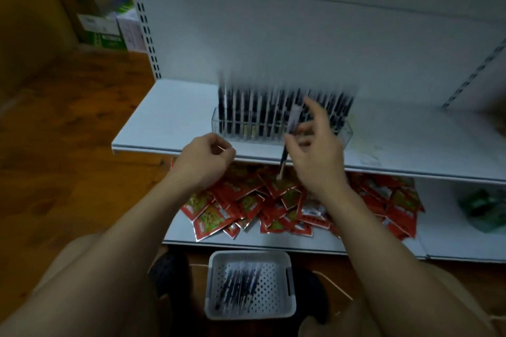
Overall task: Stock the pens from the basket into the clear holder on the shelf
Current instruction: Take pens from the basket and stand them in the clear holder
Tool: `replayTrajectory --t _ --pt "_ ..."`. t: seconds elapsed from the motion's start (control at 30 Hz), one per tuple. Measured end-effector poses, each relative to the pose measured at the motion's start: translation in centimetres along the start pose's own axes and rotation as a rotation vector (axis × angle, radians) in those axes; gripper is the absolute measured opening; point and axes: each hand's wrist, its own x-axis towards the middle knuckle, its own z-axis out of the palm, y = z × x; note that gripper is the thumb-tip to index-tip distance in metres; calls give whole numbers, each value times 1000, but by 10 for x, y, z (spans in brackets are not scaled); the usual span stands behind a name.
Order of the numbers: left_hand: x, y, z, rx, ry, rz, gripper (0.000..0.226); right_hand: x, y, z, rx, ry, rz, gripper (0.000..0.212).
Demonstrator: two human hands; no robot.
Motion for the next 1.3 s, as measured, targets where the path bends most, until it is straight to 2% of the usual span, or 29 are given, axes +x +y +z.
replayTrajectory --t 0.1,0.27,0.4,0.67,0.93,1.13,1.3 --pt "25 -3 -11 -51 133 -26 21 27 -8 -7 20 143 -160 52" --pt "76 -7 -17 -64 306 -123 38 65 -5 0 63 288 -235 52" --pt "103 -17 -15 -82 277 -219 44 83 3 10 48 263 -239 47" --pt "118 -23 -5 -41 199 -177 31 90 12 17 1 295 -218 49" --pt "114 -23 -4 -62 200 -166 31 88 11 16 46 291 -192 48" --pt "111 -23 -2 -28 215 -146 34 77 19 21 -74 133 -195 40" --pt "108 -24 1 -23 234 -143 35 70 28 17 -173 51 -165 50"
